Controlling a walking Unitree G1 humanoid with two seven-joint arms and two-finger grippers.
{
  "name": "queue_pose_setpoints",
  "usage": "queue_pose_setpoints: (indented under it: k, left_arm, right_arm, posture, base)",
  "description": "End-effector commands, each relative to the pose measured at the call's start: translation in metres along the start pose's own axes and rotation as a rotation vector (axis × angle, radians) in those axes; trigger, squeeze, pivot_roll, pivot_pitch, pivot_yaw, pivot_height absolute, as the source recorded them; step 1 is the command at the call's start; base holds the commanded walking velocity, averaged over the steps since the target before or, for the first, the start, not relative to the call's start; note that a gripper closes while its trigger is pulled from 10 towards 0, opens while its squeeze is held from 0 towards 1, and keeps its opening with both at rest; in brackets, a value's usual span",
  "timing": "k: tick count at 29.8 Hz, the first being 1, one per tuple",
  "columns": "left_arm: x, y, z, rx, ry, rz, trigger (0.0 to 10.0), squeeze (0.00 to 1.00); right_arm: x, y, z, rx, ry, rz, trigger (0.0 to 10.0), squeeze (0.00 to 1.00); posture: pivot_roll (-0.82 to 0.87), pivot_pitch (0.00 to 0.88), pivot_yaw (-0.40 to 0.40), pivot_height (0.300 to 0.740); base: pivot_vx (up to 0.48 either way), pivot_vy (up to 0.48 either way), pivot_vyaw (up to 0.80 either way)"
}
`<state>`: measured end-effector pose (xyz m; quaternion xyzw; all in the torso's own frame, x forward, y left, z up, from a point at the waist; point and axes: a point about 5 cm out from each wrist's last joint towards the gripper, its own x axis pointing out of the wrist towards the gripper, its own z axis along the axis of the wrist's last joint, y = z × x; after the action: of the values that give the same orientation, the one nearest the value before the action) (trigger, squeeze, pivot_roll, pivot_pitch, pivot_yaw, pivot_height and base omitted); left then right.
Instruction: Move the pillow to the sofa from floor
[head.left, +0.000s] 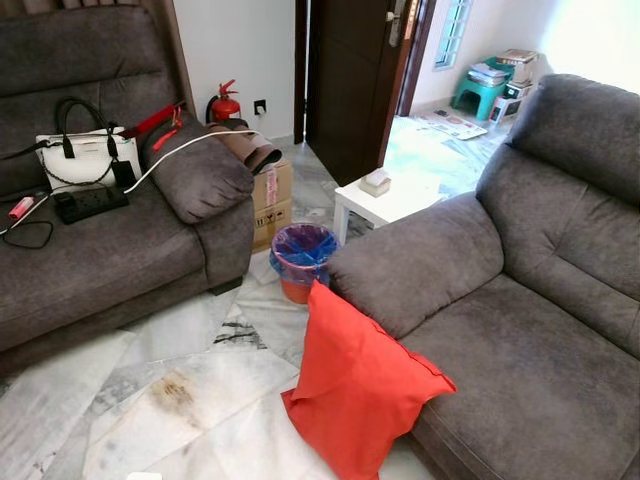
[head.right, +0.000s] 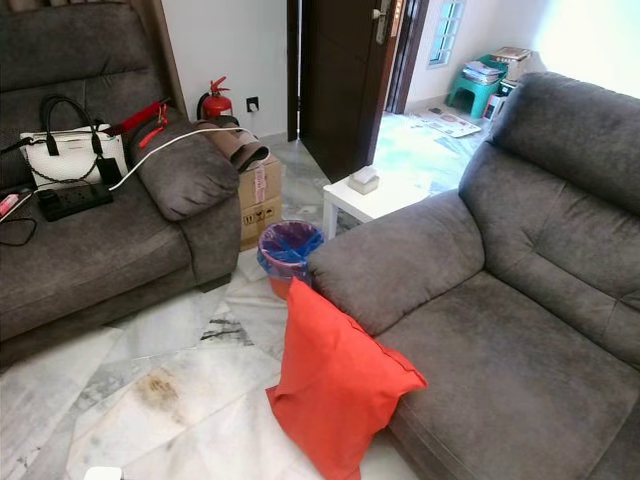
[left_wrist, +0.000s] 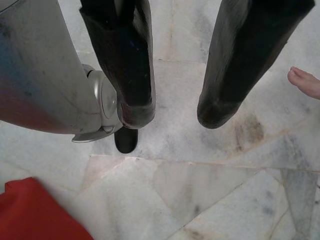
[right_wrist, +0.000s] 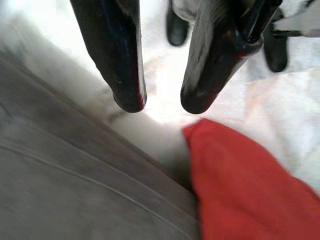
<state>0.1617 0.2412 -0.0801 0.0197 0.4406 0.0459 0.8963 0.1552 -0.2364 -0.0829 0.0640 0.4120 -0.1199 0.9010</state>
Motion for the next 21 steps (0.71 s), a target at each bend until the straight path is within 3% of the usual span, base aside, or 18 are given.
queue_pose_setpoints:
  k: [1, 6, 12, 14, 21]
  left_arm:
    - [0.000, 0.000, -0.001, -0.012, 0.005, 0.002, 10.0, 0.00]
    - [-0.001, 0.000, -0.002, -0.014, 0.006, -0.006, 10.0, 0.00]
    - [-0.001, 0.002, -0.004, -0.010, 0.014, -0.003, 10.0, 0.00]
    - [-0.001, 0.002, -0.004, -0.007, 0.015, -0.004, 10.0, 0.00]
    - [-0.001, 0.001, -0.004, -0.009, 0.011, -0.008, 10.0, 0.00]
  right_arm:
    - [0.000, 0.004, -0.002, -0.009, 0.021, 0.009, 10.0, 0.00]
    - [0.002, 0.006, 0.001, -0.040, 0.013, 0.003, 10.0, 0.00]
    - [-0.001, 0.000, -0.008, -0.032, 0.055, -0.027, 10.0, 0.00]
    - [-0.002, -0.001, -0.010, 0.002, 0.059, -0.029, 10.0, 0.00]
    - [-0.002, -0.001, -0.012, -0.012, 0.077, -0.018, 10.0, 0.00]
  posture:
    - [0.17, 0.055, -0.024, 0.740]
    - [0.18, 0.065, -0.025, 0.740]
    - [0.17, 0.070, -0.023, 0.740]
    - [0.16, 0.073, -0.020, 0.740]
    - [0.17, 0.075, -0.023, 0.740]
  base:
    - [0.000, 0.000, 0.00]
    - [0.000, 0.000, 0.00]
    - [0.000, 0.000, 0.75]
    - [0.000, 0.000, 0.00]
    - [0.000, 0.000, 0.00]
